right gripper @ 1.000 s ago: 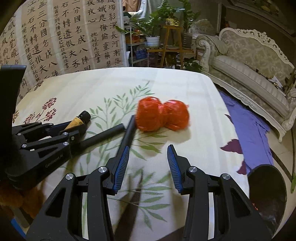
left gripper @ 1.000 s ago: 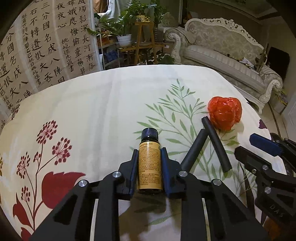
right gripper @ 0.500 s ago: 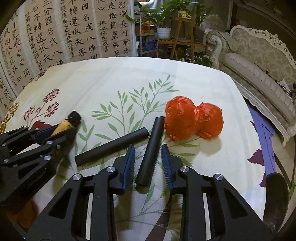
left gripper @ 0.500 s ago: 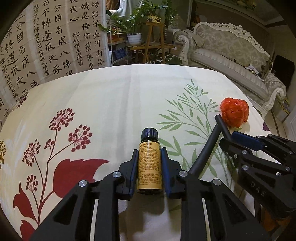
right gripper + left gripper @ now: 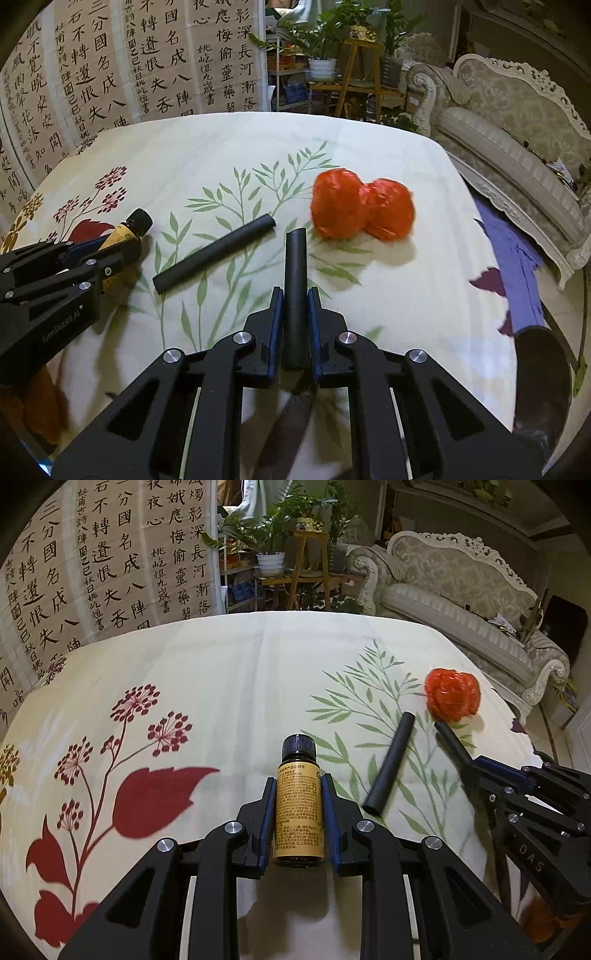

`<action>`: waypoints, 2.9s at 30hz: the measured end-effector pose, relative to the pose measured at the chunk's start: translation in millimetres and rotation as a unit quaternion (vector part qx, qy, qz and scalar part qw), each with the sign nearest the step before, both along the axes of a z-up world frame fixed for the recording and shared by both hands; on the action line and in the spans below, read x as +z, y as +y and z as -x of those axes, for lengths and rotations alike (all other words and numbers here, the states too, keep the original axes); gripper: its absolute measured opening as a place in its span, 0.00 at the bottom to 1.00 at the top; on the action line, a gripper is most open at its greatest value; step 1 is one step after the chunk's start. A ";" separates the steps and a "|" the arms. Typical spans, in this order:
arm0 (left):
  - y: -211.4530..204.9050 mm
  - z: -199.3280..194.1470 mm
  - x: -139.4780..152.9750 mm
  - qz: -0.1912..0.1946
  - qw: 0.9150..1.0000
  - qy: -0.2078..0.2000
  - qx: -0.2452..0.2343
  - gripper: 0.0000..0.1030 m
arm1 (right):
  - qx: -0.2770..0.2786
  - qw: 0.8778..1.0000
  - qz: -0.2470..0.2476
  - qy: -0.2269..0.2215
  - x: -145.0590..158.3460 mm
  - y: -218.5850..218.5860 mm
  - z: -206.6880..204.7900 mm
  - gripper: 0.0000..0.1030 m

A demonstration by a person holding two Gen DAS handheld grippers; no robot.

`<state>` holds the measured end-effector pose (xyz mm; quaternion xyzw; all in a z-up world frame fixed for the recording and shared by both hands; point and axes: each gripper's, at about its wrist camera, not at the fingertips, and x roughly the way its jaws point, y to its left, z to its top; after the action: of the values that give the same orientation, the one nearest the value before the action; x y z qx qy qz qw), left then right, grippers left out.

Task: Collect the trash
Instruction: 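Carry the bottle and tube over the black bin and open both grippers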

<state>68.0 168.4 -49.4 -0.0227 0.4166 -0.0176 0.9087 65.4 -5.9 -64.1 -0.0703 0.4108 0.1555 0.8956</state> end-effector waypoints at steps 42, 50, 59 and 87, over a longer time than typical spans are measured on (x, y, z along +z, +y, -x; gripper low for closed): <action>-199.0 52.1 29.5 0.019 0.988 -0.055 -0.140 0.24 | -0.195 0.978 -0.020 -0.071 24.5 -202.3 86.4 0.13; -244.1 51.4 28.3 0.017 0.981 -0.057 -0.183 0.24 | -0.242 0.967 -0.022 -0.073 19.8 -245.1 93.7 0.13; -286.2 45.7 19.6 0.015 0.975 -0.050 -0.216 0.24 | -0.281 0.957 -0.027 -0.072 12.8 -279.7 97.6 0.13; -354.5 19.6 -3.1 -0.023 0.968 -0.030 -0.247 0.24 | -0.330 0.941 -0.035 -0.059 -10.2 -329.0 82.8 0.13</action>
<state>48.3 -186.1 -52.5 0.1028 0.3822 -0.2324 0.8884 -17.4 -334.9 -74.3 0.0920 0.3516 -0.1390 0.9212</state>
